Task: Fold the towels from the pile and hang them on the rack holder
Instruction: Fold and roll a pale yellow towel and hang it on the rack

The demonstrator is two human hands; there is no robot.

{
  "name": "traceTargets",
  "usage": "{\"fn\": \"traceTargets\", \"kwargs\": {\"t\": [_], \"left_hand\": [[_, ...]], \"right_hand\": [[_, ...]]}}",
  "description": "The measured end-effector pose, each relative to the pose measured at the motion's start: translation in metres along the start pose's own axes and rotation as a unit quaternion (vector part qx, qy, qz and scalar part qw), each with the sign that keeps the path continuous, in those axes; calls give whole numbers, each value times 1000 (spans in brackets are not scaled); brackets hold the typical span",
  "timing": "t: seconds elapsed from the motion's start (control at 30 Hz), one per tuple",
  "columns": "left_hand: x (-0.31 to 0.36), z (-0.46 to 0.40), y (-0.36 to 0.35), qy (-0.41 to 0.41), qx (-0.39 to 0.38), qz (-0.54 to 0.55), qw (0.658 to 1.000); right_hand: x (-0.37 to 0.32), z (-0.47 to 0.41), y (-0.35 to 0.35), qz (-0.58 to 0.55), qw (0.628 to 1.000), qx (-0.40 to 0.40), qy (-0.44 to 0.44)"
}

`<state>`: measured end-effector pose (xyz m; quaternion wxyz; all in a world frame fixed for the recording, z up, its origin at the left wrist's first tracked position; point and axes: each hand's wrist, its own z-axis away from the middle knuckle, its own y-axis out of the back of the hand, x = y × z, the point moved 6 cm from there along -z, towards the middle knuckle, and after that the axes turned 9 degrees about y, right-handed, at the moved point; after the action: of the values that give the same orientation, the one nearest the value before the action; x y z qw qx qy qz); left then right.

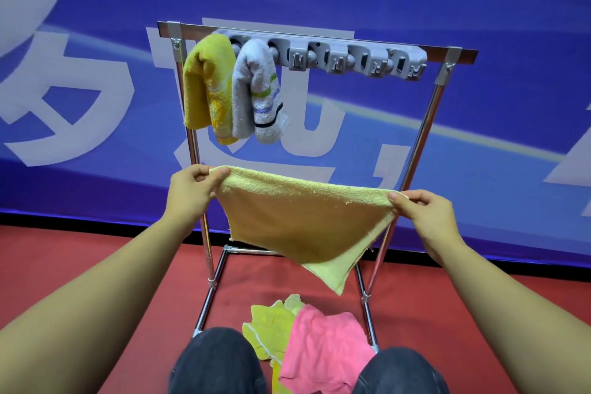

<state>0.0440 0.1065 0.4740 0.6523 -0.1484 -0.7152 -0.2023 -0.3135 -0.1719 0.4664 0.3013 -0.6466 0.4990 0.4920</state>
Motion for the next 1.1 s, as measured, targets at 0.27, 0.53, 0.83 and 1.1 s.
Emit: {"fn": "traceTargets", "kwargs": {"t": [0.27,0.53,0.83,1.1], "left_hand": [[-14,-6,0,7,-27,29,999],[-66,-7,-26,72,46,46,995],[-162,-4,-79,179,111,104,972],[-210,12,-119,224,83,89,967]], "right_hand": [[12,-1,-4,-37,999,-1,-10],[63,14,-30,-104,987,82,-91],[143,26,-72,-9,983,120,-136],[204,44,-93,-17,976,53,-209]]}}
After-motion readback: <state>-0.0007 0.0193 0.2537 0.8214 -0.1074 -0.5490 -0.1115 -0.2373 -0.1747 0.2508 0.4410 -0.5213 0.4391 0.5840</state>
